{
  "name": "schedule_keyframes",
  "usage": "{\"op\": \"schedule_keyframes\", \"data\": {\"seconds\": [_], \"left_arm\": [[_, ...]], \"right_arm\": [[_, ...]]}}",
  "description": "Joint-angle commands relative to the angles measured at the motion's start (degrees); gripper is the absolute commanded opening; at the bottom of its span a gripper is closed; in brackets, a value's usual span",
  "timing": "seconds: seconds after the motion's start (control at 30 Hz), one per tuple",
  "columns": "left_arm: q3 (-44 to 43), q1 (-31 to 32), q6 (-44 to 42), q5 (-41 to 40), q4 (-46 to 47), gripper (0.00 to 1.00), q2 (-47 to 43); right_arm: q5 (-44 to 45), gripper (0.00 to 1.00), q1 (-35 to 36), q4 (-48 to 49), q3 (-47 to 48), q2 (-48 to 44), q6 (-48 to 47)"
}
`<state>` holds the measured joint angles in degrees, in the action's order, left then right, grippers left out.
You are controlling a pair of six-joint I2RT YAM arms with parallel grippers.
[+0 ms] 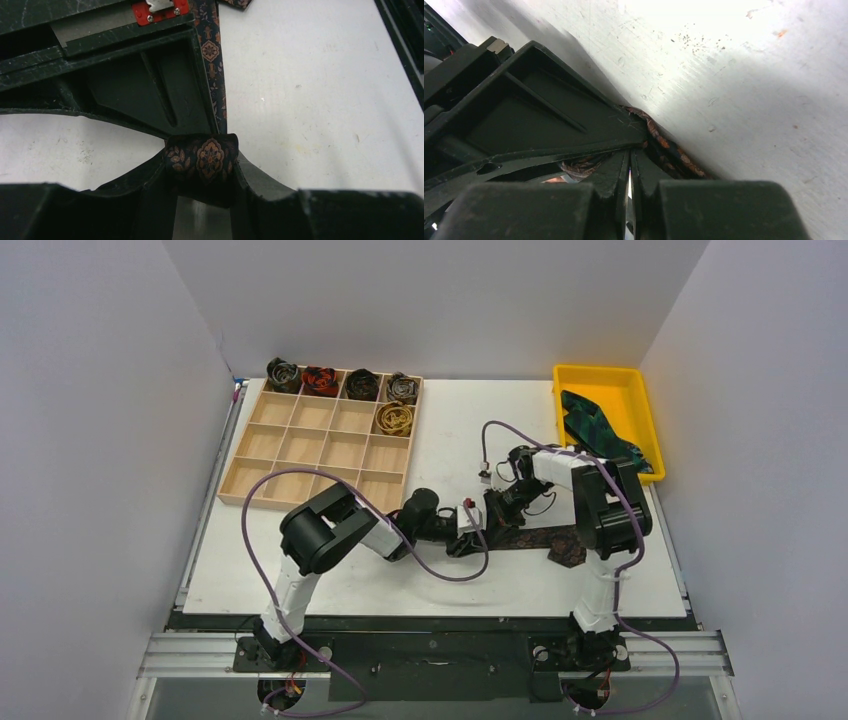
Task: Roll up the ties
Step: Roll the tie at the center of the board.
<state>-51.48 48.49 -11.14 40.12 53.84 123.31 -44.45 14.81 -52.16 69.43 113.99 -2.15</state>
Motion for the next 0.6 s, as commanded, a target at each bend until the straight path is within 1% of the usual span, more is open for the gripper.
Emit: {"op": "schedule_keyframes", "data": {"seconds": [0.0,0.03,0.07,0.1,0.13,0.17,0.23,0.37,0.47,0.57], "left_arm": [[-0.8,-0.8,-6.8,-8.7,-29.5,0.17,-0.5],[-1.2,-0.8,-7.0,-8.9,-33.1,0.17,-1.1],[-1.4,-0.8,-7.4,-9.5,-34.7,0.16,-1.7],[-1.9,-0.6,-7.6,-9.8,-37.3,0.16,-1.8],[-2.3,-0.6,-7.6,-10.4,-38.6,0.16,-2.0],[-3.1,-0.6,-7.4,-11.3,-40.4,0.16,-2.1],[-4.1,-0.5,-7.2,-12.0,-42.9,0.16,-1.9],[-5.7,-0.5,-8.6,-12.9,-46.4,0.16,-1.3],[-6.2,-0.5,-9.4,-13.0,-47.8,0.16,-1.2],[-6.5,-0.6,-9.3,-13.2,-48.2,0.16,-1.1]], "right_arm": [[0.7,0.07,-1.2,8.5,-1.6,-4.3,-1.2],[0.0,0.14,-2.5,7.7,-1.7,-6.1,-1.3],[-1.8,0.17,-3.4,7.3,-2.3,-6.9,-1.3],[-2.7,0.23,-3.8,6.9,-2.7,-8.3,-1.2],[-4.1,0.26,-4.2,6.8,-3.4,-9.0,-1.2],[-4.8,0.31,-4.4,6.6,-3.9,-10.0,-0.9],[-6.8,0.34,-4.6,6.7,-4.1,-10.9,0.0],[-10.4,0.35,-4.1,8.5,-4.0,-11.0,2.0],[-10.3,0.35,-3.1,9.1,-3.5,-10.1,2.1],[-7.8,0.34,-1.8,9.1,-3.2,-9.1,2.2]]}}
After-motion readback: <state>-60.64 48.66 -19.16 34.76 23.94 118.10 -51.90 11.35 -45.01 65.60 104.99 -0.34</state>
